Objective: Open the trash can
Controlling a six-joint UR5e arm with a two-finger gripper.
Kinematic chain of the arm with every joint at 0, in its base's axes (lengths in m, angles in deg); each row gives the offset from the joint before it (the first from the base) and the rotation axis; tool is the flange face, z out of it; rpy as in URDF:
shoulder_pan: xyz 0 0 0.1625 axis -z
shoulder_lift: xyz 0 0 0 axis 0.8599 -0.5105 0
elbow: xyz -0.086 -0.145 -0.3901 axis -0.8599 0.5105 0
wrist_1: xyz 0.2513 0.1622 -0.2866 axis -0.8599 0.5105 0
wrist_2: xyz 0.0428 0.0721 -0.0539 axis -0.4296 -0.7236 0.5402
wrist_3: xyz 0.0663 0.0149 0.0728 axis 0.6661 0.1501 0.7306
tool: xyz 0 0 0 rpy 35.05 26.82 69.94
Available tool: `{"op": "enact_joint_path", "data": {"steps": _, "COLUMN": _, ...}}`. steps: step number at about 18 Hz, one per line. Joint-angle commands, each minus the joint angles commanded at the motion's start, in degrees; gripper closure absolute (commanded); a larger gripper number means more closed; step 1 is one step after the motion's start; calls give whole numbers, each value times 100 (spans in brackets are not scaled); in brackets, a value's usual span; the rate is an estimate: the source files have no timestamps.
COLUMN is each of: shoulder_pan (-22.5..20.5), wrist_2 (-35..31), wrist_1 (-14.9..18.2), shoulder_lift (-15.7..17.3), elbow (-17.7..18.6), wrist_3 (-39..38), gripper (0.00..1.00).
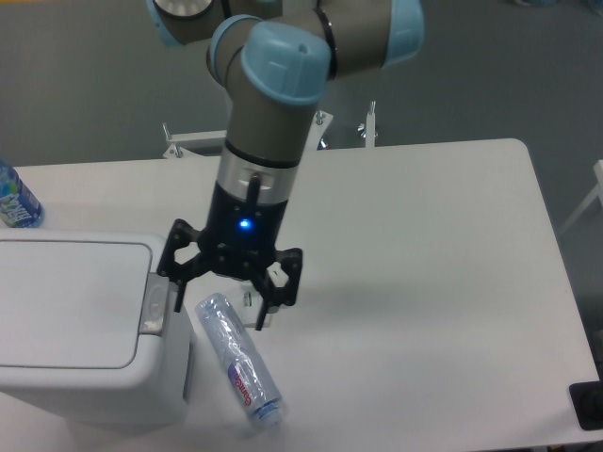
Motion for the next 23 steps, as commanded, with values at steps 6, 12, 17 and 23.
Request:
{"op": "enact_joint_path", "data": {"steps": 6, "shoulder_pan": 9, "wrist_2": 0, "wrist_1": -35, "shoulder_lift": -53, "elbow": 35, "wrist_3": 27, "gripper": 0}}
{"op": "enact_joint_path", "data": {"steps": 12, "shoulder_pan": 9, "wrist_2": 9, "wrist_1": -18, "shoulder_lift": -53, "elbow": -35, "wrist_3": 18, "gripper": 0}}
{"op": "enact_joint_path", "data": {"steps": 17, "shoulder_pan": -350, "wrist_2": 0, "wrist_1": -96, "shoulder_lift": -79, "elbow": -316, "wrist_3": 123, "gripper": 0}}
{"op": "enact_joint_path", "data": {"steps": 23, "shoulder_pan": -869, "wrist_2": -771, "wrist_1": -176, "shoulder_lift": -518, "elbow": -255, "wrist_3": 1440, "gripper": 0}}
